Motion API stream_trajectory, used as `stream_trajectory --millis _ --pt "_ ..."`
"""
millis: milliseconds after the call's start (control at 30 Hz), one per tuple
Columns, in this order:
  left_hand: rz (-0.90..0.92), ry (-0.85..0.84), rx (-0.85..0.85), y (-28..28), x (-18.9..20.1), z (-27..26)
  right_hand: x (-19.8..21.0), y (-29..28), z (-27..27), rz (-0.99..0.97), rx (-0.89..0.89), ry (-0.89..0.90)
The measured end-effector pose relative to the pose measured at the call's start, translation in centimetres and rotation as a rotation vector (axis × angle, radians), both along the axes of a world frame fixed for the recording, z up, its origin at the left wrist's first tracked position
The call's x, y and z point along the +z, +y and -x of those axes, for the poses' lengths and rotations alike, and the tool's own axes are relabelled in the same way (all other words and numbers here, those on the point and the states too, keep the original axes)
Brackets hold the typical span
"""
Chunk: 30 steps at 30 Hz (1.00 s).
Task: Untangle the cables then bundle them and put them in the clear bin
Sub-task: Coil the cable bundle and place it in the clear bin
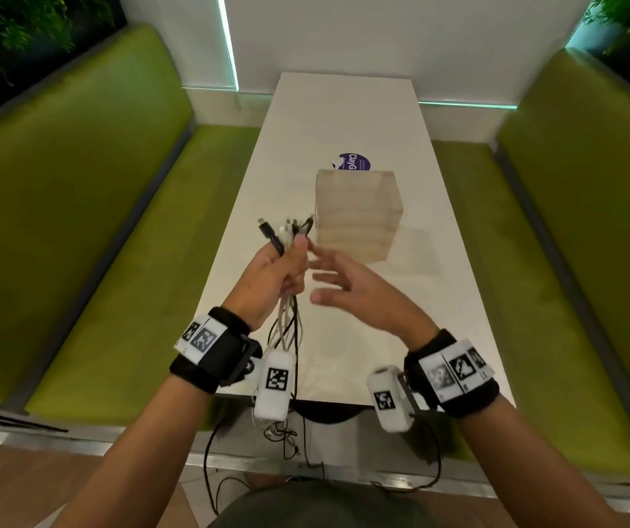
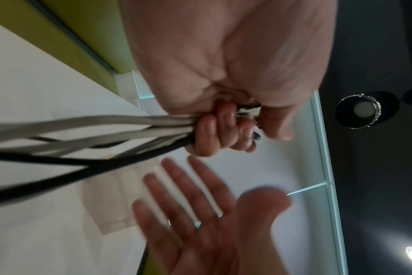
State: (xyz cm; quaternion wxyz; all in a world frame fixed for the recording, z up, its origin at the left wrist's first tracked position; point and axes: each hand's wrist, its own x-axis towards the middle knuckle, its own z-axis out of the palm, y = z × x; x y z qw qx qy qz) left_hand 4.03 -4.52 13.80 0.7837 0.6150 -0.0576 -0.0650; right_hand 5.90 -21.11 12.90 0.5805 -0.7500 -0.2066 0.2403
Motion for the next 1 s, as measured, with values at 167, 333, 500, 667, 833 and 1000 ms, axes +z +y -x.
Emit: stream_trajectory --millis 167,333,500,667,833,1000 --pt "0.045 0.084 -0.018 -2.7 3.8 -2.1 3.4 1.7 -2.3 -0.248 -0.184 -0.034" --pt "-0.046 0.036 -0.007 -4.4 8.4 -3.3 5.9 2.4 -4.1 -0.269 -0.397 -0.182" --pt "0.055 0.012 -0.004 -5.3 11.5 -5.2 8.8 2.7 -5.5 -0.211 -0.561 -0.4" --pt "0.23 -0.08 -0.033 -5.0 11.9 -6.8 11.9 1.9 -7.2 -0.207 -0.467 -0.42" --pt "-0.023 -0.159 -0.075 -3.9 9.8 -7.8 13.9 1.0 -7.7 -0.254 -0.406 -0.344" --pt "-0.143 -0.159 -0.044 -3.7 9.5 -8.0 15.6 0.1 -7.9 0.051 -0.357 -0.357"
